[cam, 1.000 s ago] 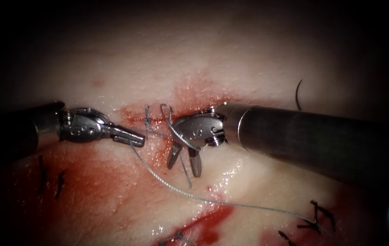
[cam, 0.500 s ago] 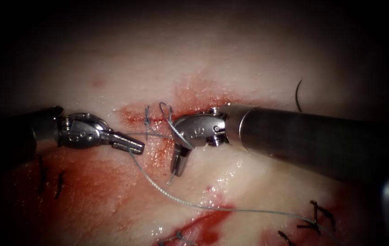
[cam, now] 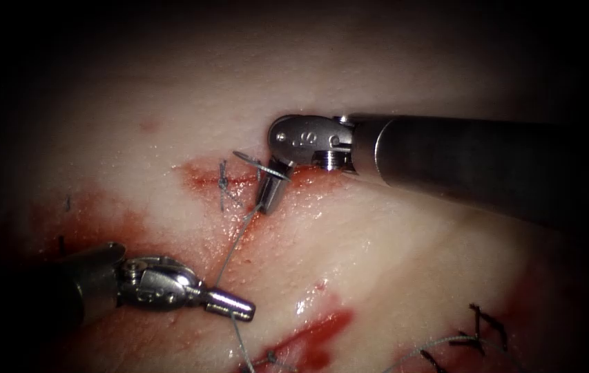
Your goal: Wound Closure
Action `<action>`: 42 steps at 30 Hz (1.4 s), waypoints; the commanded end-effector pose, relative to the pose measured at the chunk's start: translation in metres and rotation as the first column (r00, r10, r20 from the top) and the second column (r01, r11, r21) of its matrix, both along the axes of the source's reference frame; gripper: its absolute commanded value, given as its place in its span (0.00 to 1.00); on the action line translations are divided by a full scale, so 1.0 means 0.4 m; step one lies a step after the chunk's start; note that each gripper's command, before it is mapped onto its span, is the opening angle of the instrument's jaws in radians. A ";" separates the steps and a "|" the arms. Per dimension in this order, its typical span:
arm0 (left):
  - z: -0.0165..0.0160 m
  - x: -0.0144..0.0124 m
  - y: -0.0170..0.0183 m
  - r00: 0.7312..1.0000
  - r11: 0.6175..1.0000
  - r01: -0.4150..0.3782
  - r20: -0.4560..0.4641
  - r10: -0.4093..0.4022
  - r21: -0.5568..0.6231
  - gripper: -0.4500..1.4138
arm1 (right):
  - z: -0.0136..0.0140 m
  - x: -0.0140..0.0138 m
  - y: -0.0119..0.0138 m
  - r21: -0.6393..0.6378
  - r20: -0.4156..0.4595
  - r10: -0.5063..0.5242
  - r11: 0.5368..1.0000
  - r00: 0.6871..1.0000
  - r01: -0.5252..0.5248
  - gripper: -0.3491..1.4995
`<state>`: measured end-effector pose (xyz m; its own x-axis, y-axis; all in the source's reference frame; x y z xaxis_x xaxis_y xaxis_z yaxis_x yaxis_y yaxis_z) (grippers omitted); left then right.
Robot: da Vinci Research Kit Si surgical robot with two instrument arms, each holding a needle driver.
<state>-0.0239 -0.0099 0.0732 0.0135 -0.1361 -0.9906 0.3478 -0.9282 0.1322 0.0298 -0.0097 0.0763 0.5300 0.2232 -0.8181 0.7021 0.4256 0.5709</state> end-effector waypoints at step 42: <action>-0.0087 -0.0071 -0.0533 0.975 0.956 -0.220 0.038 0.217 0.196 0.00 | 0.0121 0.0051 0.0242 -0.140 0.169 0.346 0.935 0.923 -0.325 0.00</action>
<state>-0.0262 -0.0321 0.0694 0.0390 0.0830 -0.9958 0.5649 -0.8239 -0.0466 0.0309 -0.0008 0.0808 0.5895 0.3350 -0.7350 0.3874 0.6812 0.6212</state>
